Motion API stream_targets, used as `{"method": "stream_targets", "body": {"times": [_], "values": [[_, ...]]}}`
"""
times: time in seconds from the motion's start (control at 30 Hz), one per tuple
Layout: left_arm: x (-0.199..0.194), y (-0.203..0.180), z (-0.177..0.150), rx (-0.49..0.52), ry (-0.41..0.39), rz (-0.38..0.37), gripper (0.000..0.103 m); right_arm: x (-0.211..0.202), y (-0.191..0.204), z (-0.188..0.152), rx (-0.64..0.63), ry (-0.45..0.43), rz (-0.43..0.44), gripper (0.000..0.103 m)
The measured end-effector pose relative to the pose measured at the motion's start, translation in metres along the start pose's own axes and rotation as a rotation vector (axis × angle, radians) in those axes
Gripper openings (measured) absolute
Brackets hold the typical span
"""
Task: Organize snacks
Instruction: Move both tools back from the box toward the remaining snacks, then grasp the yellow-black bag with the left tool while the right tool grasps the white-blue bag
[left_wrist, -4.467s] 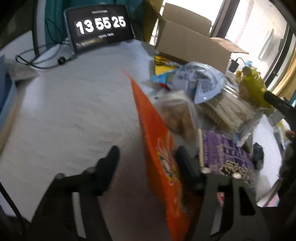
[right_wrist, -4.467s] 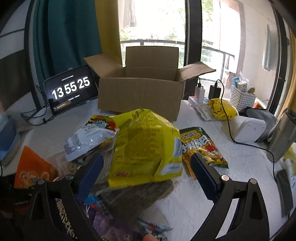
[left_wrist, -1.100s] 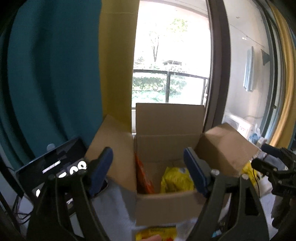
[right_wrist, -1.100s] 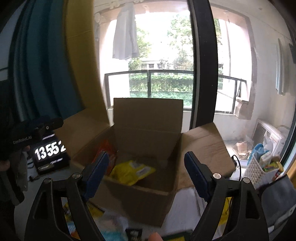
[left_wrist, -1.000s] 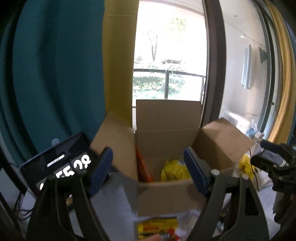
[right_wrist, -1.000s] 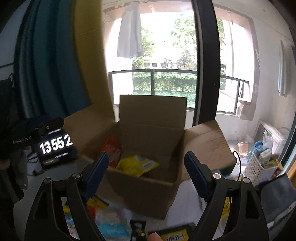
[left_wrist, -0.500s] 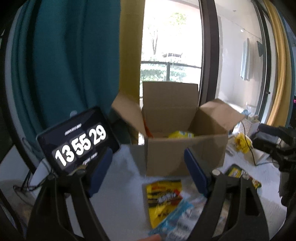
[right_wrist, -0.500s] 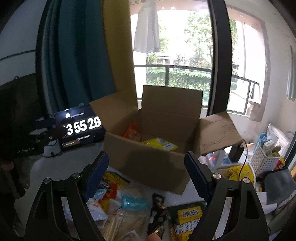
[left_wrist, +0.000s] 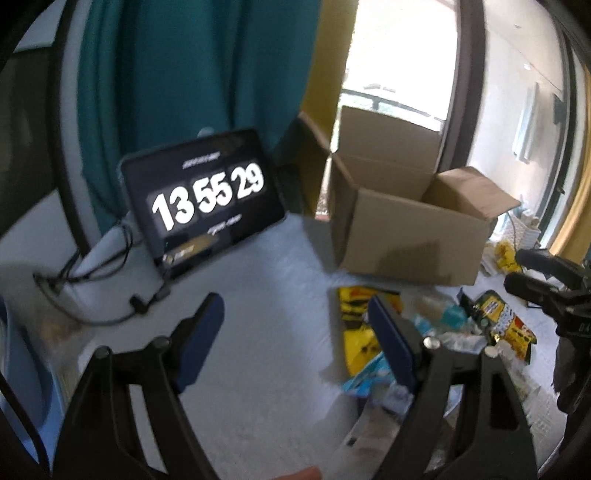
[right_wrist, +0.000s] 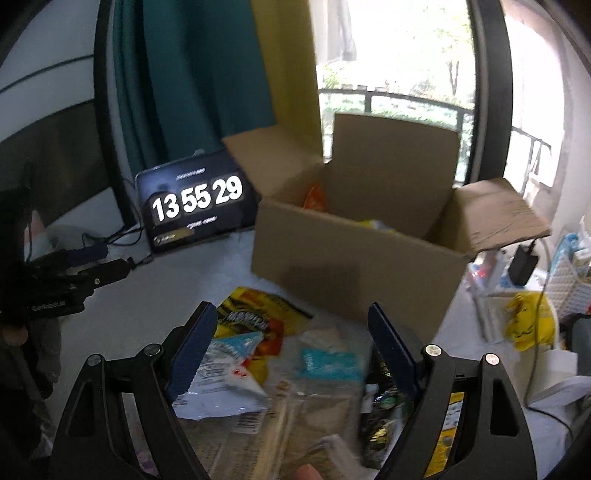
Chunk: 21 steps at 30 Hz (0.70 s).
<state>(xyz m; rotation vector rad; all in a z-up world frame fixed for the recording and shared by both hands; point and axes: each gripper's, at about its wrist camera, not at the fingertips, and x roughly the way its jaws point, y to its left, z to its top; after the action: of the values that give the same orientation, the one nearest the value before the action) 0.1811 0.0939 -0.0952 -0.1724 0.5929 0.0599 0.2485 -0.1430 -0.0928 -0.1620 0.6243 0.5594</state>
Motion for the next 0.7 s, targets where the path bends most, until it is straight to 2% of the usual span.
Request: {"method": "stream_targets", "body": {"times": [0.23,0.47,0.67,0.7], "values": [[0.004,0.02,-0.022,-0.079,0.045,0.013,0.081,0.028,0.026,-0.009,-0.029,0.092,0.089,0.086],[0.009,0.02,-0.038,-0.101,0.089,0.004,0.081,0.058,0.04,-0.018,-0.069,0.236,0.138,0.086],[0.014,0.016,-0.046,-0.098,0.115,-0.007,0.081,0.06,0.044,-0.024,-0.09,0.257,0.173,0.086],[0.014,0.015,-0.047,-0.097,0.118,-0.008,0.081,0.06,0.045,-0.024,-0.093,0.255,0.179,0.081]]}}
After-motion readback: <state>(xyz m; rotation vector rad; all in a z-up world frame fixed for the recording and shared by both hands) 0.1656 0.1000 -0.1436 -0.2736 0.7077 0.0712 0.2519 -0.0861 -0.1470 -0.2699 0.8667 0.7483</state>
